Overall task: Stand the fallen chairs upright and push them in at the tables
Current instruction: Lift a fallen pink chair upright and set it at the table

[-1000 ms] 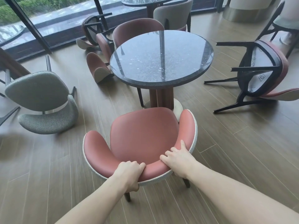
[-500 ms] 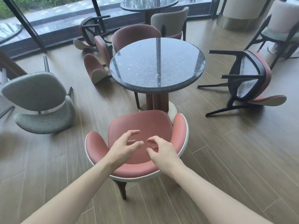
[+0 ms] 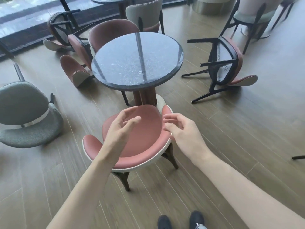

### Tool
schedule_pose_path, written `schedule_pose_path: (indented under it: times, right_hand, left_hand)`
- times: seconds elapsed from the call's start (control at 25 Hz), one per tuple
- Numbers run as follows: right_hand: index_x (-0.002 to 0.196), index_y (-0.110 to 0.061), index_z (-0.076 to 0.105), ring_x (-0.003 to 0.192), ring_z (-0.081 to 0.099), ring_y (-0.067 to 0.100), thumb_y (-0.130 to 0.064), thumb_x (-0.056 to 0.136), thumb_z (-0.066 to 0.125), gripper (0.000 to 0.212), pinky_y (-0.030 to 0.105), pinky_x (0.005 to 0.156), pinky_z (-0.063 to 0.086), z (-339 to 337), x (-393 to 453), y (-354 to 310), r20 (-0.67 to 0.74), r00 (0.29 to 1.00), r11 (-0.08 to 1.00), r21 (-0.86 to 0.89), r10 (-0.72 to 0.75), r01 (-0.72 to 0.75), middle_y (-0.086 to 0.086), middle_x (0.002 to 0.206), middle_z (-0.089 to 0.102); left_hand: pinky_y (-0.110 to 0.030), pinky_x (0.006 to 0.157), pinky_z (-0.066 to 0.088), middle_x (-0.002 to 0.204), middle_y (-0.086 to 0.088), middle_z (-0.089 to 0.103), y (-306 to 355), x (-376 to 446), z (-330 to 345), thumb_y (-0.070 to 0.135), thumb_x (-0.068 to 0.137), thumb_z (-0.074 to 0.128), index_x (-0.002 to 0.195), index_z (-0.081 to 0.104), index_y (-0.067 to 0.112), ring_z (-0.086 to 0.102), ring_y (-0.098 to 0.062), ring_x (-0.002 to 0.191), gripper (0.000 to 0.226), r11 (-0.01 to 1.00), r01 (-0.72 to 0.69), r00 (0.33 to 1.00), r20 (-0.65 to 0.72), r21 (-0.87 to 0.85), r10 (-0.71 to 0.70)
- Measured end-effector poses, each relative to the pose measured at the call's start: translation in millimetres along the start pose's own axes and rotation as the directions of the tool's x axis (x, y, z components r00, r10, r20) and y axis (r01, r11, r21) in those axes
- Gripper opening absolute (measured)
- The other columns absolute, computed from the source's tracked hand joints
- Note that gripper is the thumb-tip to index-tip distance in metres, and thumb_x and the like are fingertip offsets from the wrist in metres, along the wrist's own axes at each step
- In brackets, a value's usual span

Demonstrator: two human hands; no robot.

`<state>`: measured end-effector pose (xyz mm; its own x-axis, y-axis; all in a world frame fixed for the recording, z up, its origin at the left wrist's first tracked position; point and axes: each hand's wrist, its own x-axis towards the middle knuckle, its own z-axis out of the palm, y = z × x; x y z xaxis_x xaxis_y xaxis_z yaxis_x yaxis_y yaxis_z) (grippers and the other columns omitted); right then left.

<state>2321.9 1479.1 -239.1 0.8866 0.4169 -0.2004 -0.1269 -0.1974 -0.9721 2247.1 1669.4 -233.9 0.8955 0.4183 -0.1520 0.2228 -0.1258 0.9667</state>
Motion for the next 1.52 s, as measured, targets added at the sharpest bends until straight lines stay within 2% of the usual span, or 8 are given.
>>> schedule_pose_path:
  times: [0.16, 0.28, 0.4, 0.6, 0.84, 1.04, 1.36, 1.52]
  right_hand:
    - [0.100, -0.039, 0.069, 0.103, 0.067, 0.004, -0.029, 0.085, 0.059, 0.020, 0.042, 0.096, 0.053, -53.2, -2.6, -3.7, -0.092, 0.996, 0.999, 0.035, 0.013, -0.010, -0.021, 0.102, 0.072]
    - [0.099, -0.041, 0.069, 0.099, 0.069, 0.004, -0.031, 0.086, 0.060, 0.019, 0.042, 0.085, 0.060, -102.9, 6.4, -5.1, -0.132, 0.991, 0.997, 0.076, 0.034, -0.024, -0.020, 0.103, 0.071]
    - [0.105, -0.034, 0.068, 0.093, 0.072, 0.007, -0.022, 0.094, 0.059, 0.019, 0.044, 0.076, 0.062, -164.4, 25.0, -5.2, -0.186, 0.979, 0.991, 0.120, 0.079, -0.057, -0.014, 0.107, 0.069]
    - [0.103, -0.032, 0.069, 0.093, 0.071, 0.005, -0.020, 0.094, 0.058, 0.018, 0.044, 0.083, 0.061, -307.9, 87.9, -27.5, -0.272, 0.957, 0.988, 0.143, 0.101, -0.064, -0.013, 0.105, 0.071]
    - [0.102, -0.033, 0.069, 0.098, 0.070, 0.009, -0.022, 0.092, 0.061, 0.017, 0.046, 0.093, 0.055, -448.0, 157.0, -48.4, -0.319, 0.946, 0.997, 0.070, 0.060, -0.040, -0.013, 0.102, 0.073]
    - [0.103, -0.033, 0.069, 0.093, 0.071, 0.004, -0.024, 0.091, 0.060, 0.019, 0.043, 0.094, 0.055, -527.8, 233.1, -49.6, -0.313, 0.948, 0.996, 0.086, 0.056, -0.031, -0.014, 0.100, 0.073]
    - [0.101, -0.032, 0.071, 0.096, 0.070, 0.007, -0.018, 0.093, 0.060, 0.019, 0.043, 0.092, 0.056, -664.2, 413.8, -67.5, -0.287, 0.954, 0.995, 0.066, 0.091, -0.075, -0.011, 0.102, 0.074]
    - [0.101, -0.031, 0.072, 0.097, 0.070, 0.006, -0.018, 0.093, 0.060, 0.019, 0.041, 0.091, 0.057, -739.1, 478.2, -81.9, -0.311, 0.943, 0.991, 0.098, 0.121, -0.095, -0.013, 0.102, 0.074]
  left_hand:
    - [-0.047, 0.109, 0.044, 0.117, 0.025, 0.069, 16.2, 16.1, 59.1, 0.049, 0.083, 0.064, 0.117, 0.066, 0.048, 0.062, -0.006, 0.117, 0.034, 1.000, -0.008, 0.996, 0.086, -0.026, 0.010]
    - [-0.045, 0.109, 0.045, 0.123, 0.020, 0.068, 33.8, 36.7, 116.9, 0.049, 0.081, 0.067, 0.117, 0.067, 0.045, 0.062, -0.002, 0.116, 0.036, 0.999, -0.023, 0.987, 0.161, -0.035, 0.028]
    - [-0.043, 0.109, 0.044, 0.125, 0.026, 0.065, 57.2, 67.7, 181.1, 0.049, 0.080, 0.069, 0.118, 0.066, 0.046, 0.060, 0.004, 0.117, 0.038, 0.998, -0.029, 0.972, 0.231, -0.060, 0.042]
    - [-0.043, 0.108, 0.047, 0.129, 0.017, 0.064, 115.9, 142.7, 315.3, 0.047, 0.078, 0.070, 0.121, 0.066, 0.039, 0.063, -0.004, 0.117, 0.044, 0.990, -0.054, 0.964, 0.251, -0.127, 0.085]
    - [-0.044, 0.103, 0.052, 0.131, 0.020, 0.063, 174.6, 223.3, 450.6, 0.047, 0.073, 0.076, 0.121, 0.065, 0.039, 0.066, -0.004, 0.114, 0.049, 0.980, -0.084, 0.941, 0.310, -0.183, 0.138]
    - [-0.042, 0.103, 0.051, 0.130, 0.018, 0.064, 199.8, 305.4, 527.8, 0.040, 0.081, 0.075, 0.121, 0.064, 0.039, 0.066, -0.003, 0.113, 0.041, 0.981, -0.090, 0.935, 0.324, -0.174, 0.143]
    - [-0.050, 0.105, 0.049, 0.121, 0.022, 0.068, 240.1, 497.1, 651.3, 0.050, 0.072, 0.076, 0.114, 0.068, 0.043, 0.064, -0.002, 0.114, 0.043, 0.980, -0.035, 0.949, 0.300, -0.194, 0.093]
    - [-0.045, 0.105, 0.050, 0.107, 0.020, 0.073, 278.4, 572.0, 717.1, 0.051, 0.069, 0.074, 0.116, 0.068, 0.037, 0.068, -0.003, 0.105, 0.050, 0.980, -0.037, 0.939, 0.330, -0.194, 0.101]
